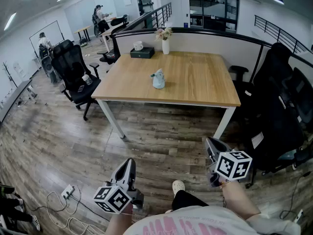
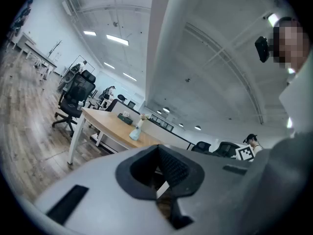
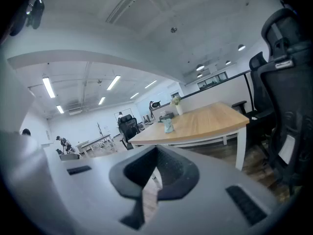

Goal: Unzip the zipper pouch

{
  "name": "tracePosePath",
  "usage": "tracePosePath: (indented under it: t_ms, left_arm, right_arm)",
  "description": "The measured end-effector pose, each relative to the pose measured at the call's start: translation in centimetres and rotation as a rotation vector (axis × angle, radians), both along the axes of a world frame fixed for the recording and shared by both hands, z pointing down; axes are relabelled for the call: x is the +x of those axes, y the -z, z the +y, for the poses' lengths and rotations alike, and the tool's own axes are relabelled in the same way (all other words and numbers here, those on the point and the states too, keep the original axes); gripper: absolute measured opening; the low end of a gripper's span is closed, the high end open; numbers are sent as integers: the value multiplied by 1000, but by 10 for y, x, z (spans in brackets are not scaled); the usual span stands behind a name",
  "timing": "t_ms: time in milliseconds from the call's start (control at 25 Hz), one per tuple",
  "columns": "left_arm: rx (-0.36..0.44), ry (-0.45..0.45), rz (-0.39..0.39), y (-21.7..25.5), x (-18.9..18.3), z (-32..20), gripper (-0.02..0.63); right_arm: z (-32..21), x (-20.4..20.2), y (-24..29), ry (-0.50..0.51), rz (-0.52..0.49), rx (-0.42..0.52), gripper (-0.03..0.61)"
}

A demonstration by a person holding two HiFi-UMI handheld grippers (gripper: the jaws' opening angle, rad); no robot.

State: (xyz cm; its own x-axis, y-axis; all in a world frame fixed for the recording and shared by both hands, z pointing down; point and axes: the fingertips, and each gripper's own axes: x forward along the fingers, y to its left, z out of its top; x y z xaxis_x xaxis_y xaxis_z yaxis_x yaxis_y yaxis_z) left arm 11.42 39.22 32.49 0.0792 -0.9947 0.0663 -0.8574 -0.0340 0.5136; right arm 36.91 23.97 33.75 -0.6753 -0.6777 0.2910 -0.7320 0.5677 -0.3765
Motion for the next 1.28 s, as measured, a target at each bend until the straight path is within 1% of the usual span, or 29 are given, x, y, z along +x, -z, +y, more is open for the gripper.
tracePosePath:
  t_ms: [160, 280, 440, 640, 920, 1040, 1160, 1240, 1280]
  left_arm:
    - [-4, 3, -1, 2, -5, -12, 2]
    - [1, 9, 5, 3, -12, -31, 2]
    - [19, 21, 21, 5, -26, -69, 2]
    - [20, 72, 2, 11, -56, -128, 0]
    - [56, 127, 11, 8, -84, -194, 0]
    - [34, 147, 4, -3, -94, -214, 0]
    - [-6, 115, -35, -14, -100, -231, 0]
    - [-13, 91, -67, -17, -110, -241, 0]
    - [-9, 82, -69, -17, -118, -247, 0]
  right_arm:
    - [-10, -7, -4, 5, -14, -21, -3]
    - [-30, -14, -10, 13, -14, -36, -3]
    - [-76, -28, -16, 21, -1, -48, -3]
    - [-144, -58, -4, 61, 27, -15, -3]
    - [-227, -91, -4, 109, 28, 5, -2]
    - [-255, -105, -14, 124, 11, -13, -2]
    - [-277, -120, -28, 126, 19, -43, -2]
    - [-288, -131, -33, 125, 35, -48, -2]
    - [-292, -137, -35, 122, 45, -49, -2]
